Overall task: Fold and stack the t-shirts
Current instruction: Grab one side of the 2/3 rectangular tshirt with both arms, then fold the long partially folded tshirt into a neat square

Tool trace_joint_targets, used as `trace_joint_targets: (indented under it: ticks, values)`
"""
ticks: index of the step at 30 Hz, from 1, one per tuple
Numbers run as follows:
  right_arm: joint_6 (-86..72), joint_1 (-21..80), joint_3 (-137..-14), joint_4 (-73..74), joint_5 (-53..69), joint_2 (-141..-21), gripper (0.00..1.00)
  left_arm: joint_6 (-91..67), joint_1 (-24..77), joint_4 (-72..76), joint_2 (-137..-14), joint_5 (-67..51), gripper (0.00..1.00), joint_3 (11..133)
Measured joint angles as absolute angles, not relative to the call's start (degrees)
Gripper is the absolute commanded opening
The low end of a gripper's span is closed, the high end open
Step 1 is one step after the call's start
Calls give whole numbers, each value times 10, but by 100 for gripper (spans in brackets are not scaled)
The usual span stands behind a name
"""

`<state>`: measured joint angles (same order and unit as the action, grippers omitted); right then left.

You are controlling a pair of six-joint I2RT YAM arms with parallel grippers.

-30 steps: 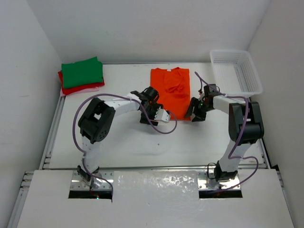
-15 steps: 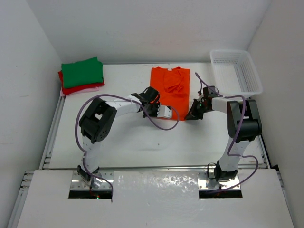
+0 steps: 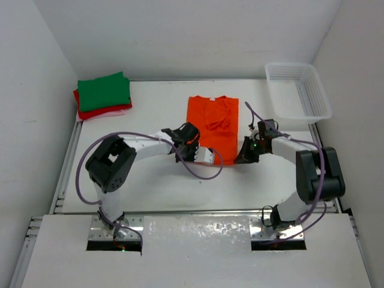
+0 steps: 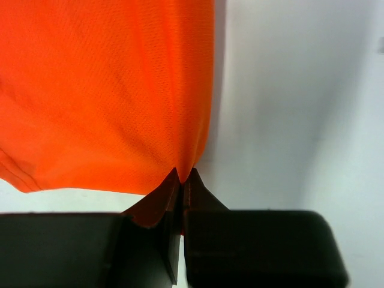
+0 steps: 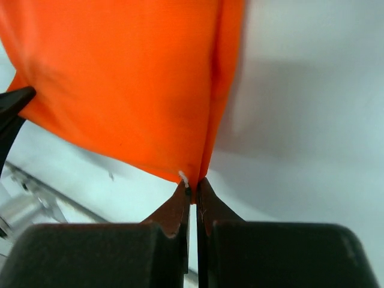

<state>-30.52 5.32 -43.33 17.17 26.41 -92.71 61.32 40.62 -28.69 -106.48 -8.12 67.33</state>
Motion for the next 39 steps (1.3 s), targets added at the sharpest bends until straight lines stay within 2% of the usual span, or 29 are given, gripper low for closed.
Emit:
trace_joint_targets:
  ticks: [11,14,18,24,30,39]
  values:
    - [-326,197,-259,268,236,-613,0,522,508,-409,-867,-67,0,558]
    - [-355,249,-256,318,220,-522,0,495,552,-468,-787,-69,0,550]
    - [-375,276,-282,383,213,-482,0,474,573,-545,-756,-102,0,581]
    - [-360,273,-397,469,197,-522,0,462,481,-608,-798,-186,0,712]
    - [-325,191,-492,451,220,-655,0,462,347,-625,-901,-247,0,821]
    - [-296,124,-637,399,251,-861,0,446,241,-623,-1024,-299,0,933]
